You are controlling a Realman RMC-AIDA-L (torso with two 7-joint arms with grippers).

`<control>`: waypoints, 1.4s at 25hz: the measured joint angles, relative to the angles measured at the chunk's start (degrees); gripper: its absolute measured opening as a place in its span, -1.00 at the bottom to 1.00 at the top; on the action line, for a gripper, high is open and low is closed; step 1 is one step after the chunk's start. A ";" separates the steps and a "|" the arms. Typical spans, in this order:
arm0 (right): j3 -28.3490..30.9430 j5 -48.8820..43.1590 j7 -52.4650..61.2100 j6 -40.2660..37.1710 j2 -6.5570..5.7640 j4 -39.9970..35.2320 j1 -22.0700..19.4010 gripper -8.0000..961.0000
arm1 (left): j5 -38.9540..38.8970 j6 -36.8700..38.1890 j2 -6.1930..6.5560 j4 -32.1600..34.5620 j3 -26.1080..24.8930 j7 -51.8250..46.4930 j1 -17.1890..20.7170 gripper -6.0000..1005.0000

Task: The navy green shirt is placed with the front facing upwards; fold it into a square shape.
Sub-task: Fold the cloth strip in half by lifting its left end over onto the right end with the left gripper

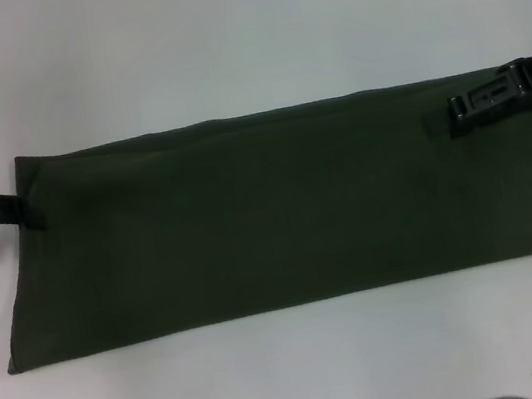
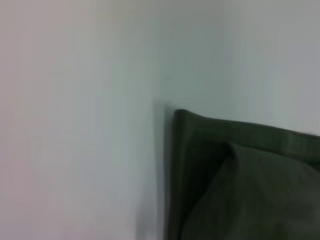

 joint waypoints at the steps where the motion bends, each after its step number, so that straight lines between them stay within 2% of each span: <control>1: 0.02 0.00 0.00 -0.01 -0.09 0.00 -0.15 0.68 | 0.26 -0.16 -0.01 0.15 0.01 -0.11 -0.10 0.80; 14: 0.05 0.01 0.04 -0.10 -0.36 0.01 -0.39 0.68 | 1.79 -1.80 -0.22 3.50 0.51 -0.58 -1.45 0.80; 35: 0.05 0.02 0.19 -0.15 -0.34 0.02 -0.80 0.68 | 1.78 -3.46 -0.49 4.20 1.06 -0.75 -1.69 0.80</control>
